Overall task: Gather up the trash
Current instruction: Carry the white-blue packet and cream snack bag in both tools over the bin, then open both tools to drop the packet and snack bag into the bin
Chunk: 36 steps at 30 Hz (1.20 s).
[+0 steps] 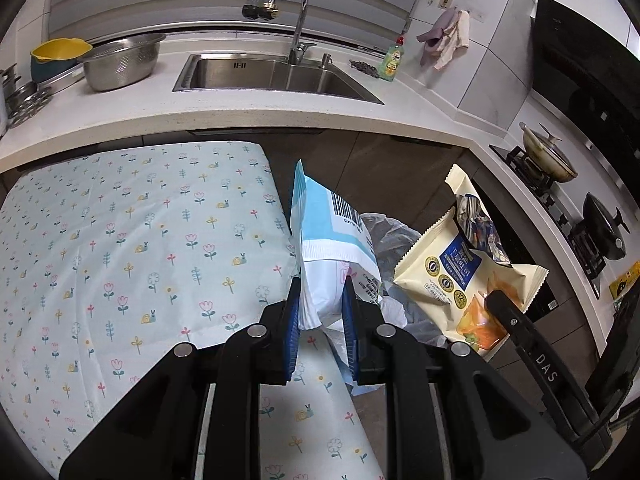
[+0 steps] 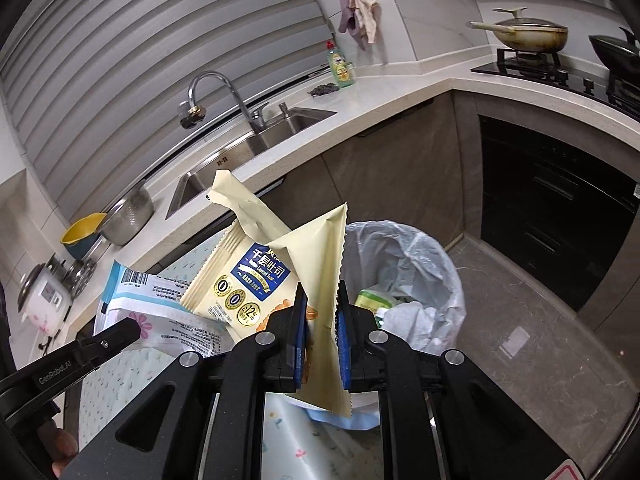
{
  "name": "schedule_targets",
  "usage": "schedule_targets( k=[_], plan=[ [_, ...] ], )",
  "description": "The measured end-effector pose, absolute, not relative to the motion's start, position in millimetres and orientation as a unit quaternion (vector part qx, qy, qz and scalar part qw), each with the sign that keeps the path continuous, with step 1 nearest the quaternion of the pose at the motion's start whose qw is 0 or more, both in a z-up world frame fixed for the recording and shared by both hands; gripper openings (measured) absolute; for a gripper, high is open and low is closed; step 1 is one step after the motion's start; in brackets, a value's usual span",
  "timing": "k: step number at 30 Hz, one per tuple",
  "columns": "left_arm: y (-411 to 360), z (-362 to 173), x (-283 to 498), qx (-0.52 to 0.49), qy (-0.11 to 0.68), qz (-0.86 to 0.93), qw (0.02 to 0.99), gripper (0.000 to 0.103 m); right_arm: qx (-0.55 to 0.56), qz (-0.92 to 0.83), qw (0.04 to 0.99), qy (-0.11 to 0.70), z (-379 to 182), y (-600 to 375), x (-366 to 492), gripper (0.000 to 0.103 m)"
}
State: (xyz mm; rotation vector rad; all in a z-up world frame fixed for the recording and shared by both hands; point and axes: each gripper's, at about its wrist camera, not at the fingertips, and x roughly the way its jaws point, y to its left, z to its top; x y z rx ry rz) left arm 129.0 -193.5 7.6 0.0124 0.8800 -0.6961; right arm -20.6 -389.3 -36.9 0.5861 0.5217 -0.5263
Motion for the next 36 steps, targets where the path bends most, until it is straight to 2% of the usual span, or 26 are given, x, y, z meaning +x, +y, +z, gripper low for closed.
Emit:
schedule_targets(
  k=[16,20,29,35,36],
  plan=[
    [-280,-18,120,0.05,0.435,-0.37,0.82,0.022,0.302,-0.302,0.868,0.252,-57,-449,-57,0.013],
    [-290,-24,123,0.05,0.431,-0.373,0.82,0.049,0.302,-0.304,0.866,0.258,-63,-456,-54,0.013],
    [-276,-21,135,0.043,0.41,-0.347,0.842,0.073,0.287,-0.278,0.875,0.271,-67,-456,-24,0.019],
    [-248,-23,146,0.026,0.409,-0.304,0.86,0.082,0.259,-0.244,0.885,0.3,-72,-444,13,0.036],
    [-244,-24,148,0.024,0.409,-0.298,0.862,0.084,0.253,-0.242,0.886,0.304,-73,-441,19,0.043]
  ],
)
